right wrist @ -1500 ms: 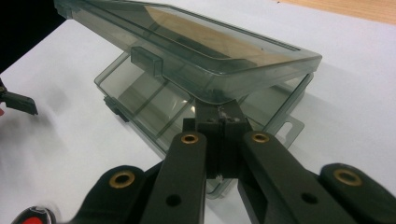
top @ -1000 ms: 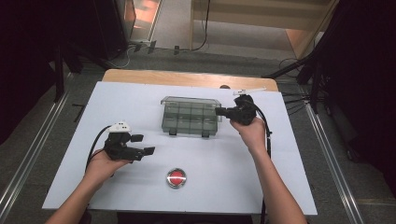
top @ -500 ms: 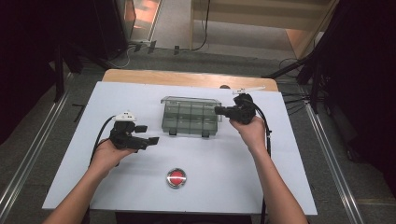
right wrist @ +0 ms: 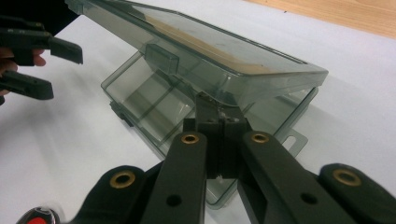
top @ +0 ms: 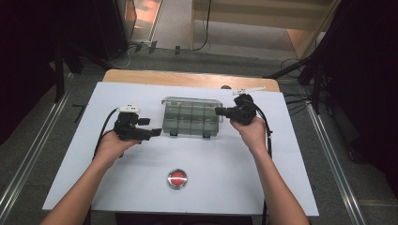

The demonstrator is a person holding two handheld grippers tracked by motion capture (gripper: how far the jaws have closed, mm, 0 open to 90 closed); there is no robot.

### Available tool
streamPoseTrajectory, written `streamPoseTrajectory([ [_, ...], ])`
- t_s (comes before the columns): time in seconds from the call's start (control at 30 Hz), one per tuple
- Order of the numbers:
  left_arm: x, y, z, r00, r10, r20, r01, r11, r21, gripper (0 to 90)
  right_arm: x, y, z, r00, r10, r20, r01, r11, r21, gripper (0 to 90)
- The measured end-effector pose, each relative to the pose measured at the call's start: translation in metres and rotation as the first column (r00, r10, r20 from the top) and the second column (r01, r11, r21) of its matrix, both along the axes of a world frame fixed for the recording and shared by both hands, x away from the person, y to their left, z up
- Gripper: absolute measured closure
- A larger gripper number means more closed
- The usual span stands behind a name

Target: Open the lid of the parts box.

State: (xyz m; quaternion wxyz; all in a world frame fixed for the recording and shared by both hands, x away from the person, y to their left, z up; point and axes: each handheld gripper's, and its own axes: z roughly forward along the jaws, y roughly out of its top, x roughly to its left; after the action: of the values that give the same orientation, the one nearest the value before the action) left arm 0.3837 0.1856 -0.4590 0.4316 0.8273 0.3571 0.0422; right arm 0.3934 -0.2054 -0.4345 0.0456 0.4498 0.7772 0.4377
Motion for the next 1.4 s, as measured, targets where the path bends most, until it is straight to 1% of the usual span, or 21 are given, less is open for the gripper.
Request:
streamPoseTrajectory([
  [0.23,0.013,-0.001,0.002,0.9999,0.002,0.01,-0.002,0.9999,0.017,24.5,0.002,0.001,0.0,0.9999,0.005,-0.009,-0.005,1.0,0.006,90.0],
  [0.33,0.019,-0.005,0.003,0.9994,-0.004,0.033,0.003,0.9994,0.034,24.5,0.002,0.0,0.0,0.9999,0.005,-0.01,-0.005,1.0,0.014,90.0],
  [0.47,0.028,-0.009,0.004,0.9989,-0.008,0.047,0.006,0.9995,0.032,24.5,0.002,0.0,0.001,0.9999,0.005,-0.011,-0.005,1.0,0.019,90.0],
  [0.63,0.041,-0.014,0.004,0.9994,-0.007,0.033,0.006,0.9994,0.035,24.5,0.002,0.0,0.0,0.9999,0.005,-0.012,-0.005,1.0,0.017,90.0],
  [0.77,0.045,-0.016,0.002,0.9995,-0.009,0.03,0.008,0.9995,0.031,24.6,0.002,0.0,0.001,0.9999,0.006,-0.012,-0.006,1.0,0.018,90.0],
  [0.87,0.051,-0.018,0.001,0.9997,-0.004,0.022,0.003,0.9993,0.038,24.5,0.002,0.0,0.001,0.9999,0.007,-0.011,-0.006,1.0,0.018,90.0],
  [0.93,0.056,-0.019,0.0,0.9998,-0.002,0.019,0.002,0.9995,0.032,24.6,0.002,0.0,0.001,0.9999,0.006,-0.013,-0.006,1.0,0.018,90.0],
  [1.0,0.06,-0.02,0.0,0.9997,0.0,0.026,-0.001,0.9995,0.033,24.7,0.002,0.0,0.001,0.9999,0.007,-0.012,-0.007,1.0,0.017,90.0],
  [1.03,0.062,-0.02,0.001,0.9996,0.002,0.029,-0.003,0.9994,0.035,27.3,0.002,0.0,0.001,0.9999,0.007,-0.012,-0.006,1.0,0.018,90.0],
  [1.07,0.063,-0.021,0.001,0.9995,0.001,0.032,-0.002,0.9994,0.035,28.2,0.002,0.0,0.001,0.9999,0.006,-0.014,-0.006,1.0,0.018,90.0],
  [1.13,0.066,-0.022,0.001,0.9995,0.003,0.031,-0.003,0.9996,0.027,28.2,0.003,0.0,0.001,0.9999,0.007,-0.013,-0.006,1.0,0.02,90.0],
  [1.2,0.071,-0.025,0.002,0.9993,0.008,0.037,-0.01,0.9991,0.042,28.1,0.003,0.0,0.001,0.9999,0.007,-0.012,-0.007,1.0,0.02,90.0],
  [1.27,0.074,-0.026,0.002,0.9993,0.009,0.037,-0.011,0.9992,0.04,28.1,0.003,0.0,0.001,0.9999,0.008,-0.012,-0.007,1.0,0.02,90.0],
  [1.4,0.081,-0.027,0.002,0.9994,0.017,0.032,-0.017,0.9997,0.019,28.2,0.003,0.0,0.0,0.9999,0.01,-0.012,-0.009,1.0,0.022,90.0],
])
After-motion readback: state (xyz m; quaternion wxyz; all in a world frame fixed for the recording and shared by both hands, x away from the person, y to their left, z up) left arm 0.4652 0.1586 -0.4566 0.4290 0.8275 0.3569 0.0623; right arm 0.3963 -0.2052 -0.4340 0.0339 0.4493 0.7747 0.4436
